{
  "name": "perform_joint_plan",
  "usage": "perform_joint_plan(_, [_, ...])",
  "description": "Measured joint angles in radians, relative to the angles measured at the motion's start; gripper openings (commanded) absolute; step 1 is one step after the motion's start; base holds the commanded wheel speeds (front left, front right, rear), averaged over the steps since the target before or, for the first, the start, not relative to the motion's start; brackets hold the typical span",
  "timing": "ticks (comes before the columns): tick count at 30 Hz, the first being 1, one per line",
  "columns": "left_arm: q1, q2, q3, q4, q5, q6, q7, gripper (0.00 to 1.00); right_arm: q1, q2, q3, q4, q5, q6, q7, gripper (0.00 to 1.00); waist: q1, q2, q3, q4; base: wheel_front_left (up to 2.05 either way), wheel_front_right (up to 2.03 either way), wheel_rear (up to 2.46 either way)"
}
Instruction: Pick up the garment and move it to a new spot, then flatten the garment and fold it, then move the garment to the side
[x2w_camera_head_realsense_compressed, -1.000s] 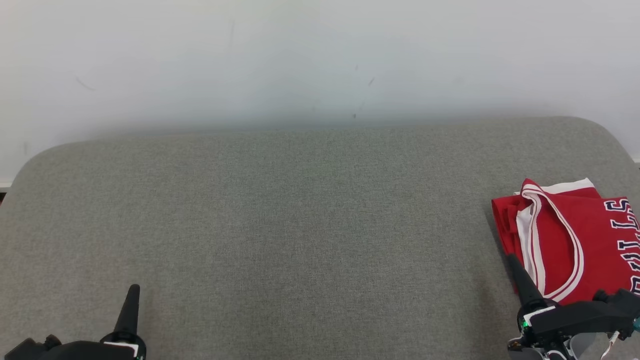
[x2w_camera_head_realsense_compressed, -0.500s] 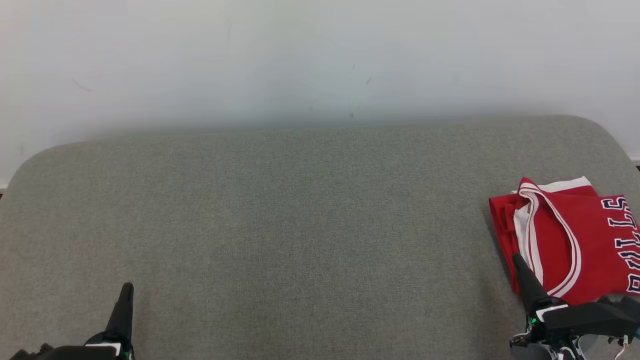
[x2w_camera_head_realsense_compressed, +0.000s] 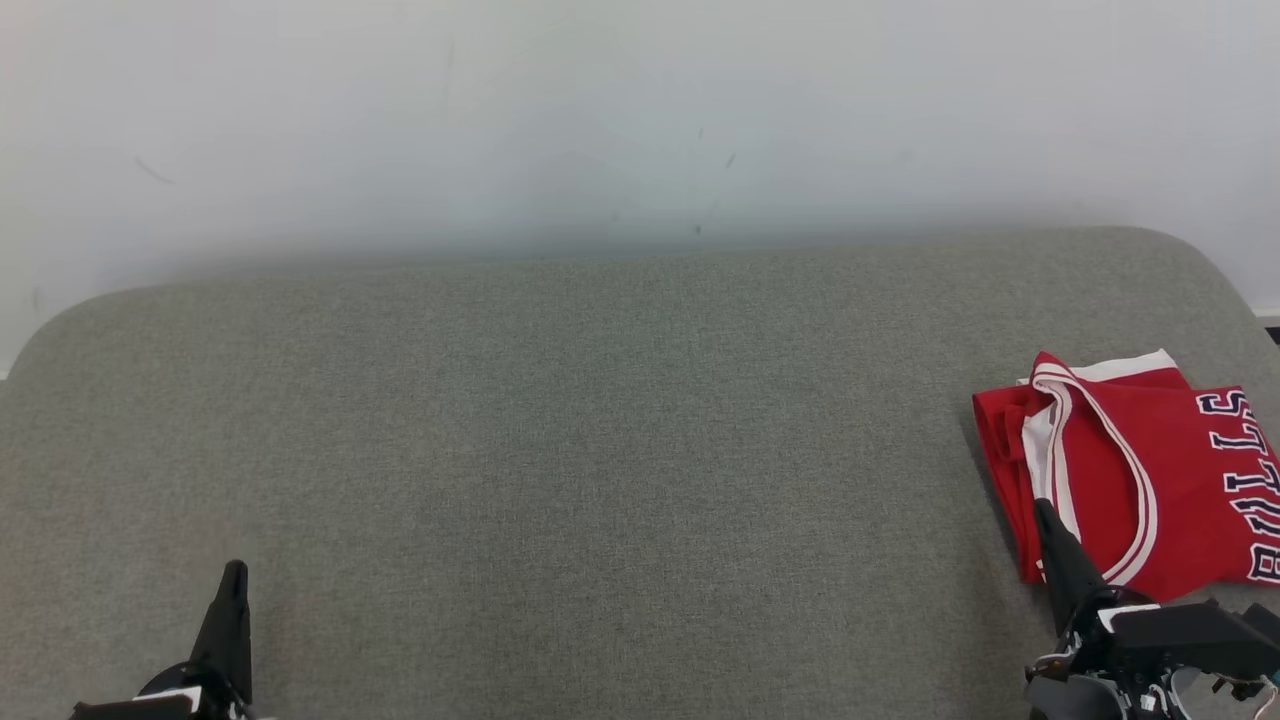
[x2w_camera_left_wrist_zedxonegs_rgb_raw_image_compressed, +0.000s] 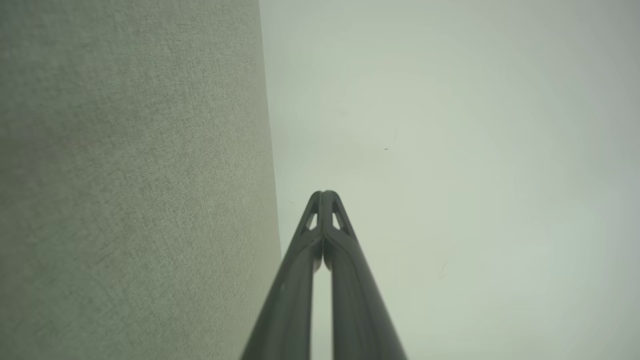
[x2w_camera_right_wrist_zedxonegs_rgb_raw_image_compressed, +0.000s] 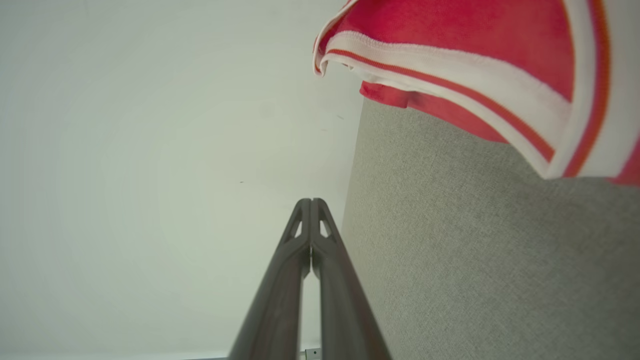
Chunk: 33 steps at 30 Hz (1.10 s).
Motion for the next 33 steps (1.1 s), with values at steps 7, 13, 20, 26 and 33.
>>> perform_joint_plan(7, [-0.009, -0.004, 0.004, 0.002, -0.017, -0.006, 0.007, 0.00, -0.002, 0.000, -0.001, 0.002, 0.026, 0.000, 0.000, 0.00, 0.0000, -0.0001, 0.000, -0.001, 0.00, 0.00, 0.00])
perform_joint_plan(13, [-0.009, -0.004, 0.004, 0.002, -0.017, -0.006, 0.007, 0.00, -0.002, 0.000, -0.001, 0.002, 0.026, 0.000, 0.000, 0.00, 0.0000, 0.0000, 0.000, -0.001, 0.00, 0.00, 0.00])
perform_joint_plan(20, [-0.009, -0.004, 0.004, 0.002, -0.017, -0.006, 0.007, 0.00, -0.002, 0.000, 0.000, 0.002, 0.026, 0.003, 0.000, 0.00, 0.0000, -0.0001, 0.000, -0.001, 0.00, 0.00, 0.00])
perform_joint_plan(26, [-0.009, -0.005, 0.004, 0.002, -0.017, -0.006, 0.007, 0.00, -0.003, 0.000, 0.000, 0.002, 0.026, 0.004, 0.000, 0.00, 0.0000, 0.0000, 0.000, 0.000, 0.00, 0.00, 0.00])
perform_joint_plan(33, [-0.009, -0.005, 0.004, 0.002, -0.017, -0.006, 0.007, 0.00, -0.005, 0.000, 0.000, 0.002, 0.026, 0.004, 0.000, 0.00, 0.0000, 0.0000, 0.000, 0.000, 0.00, 0.00, 0.00])
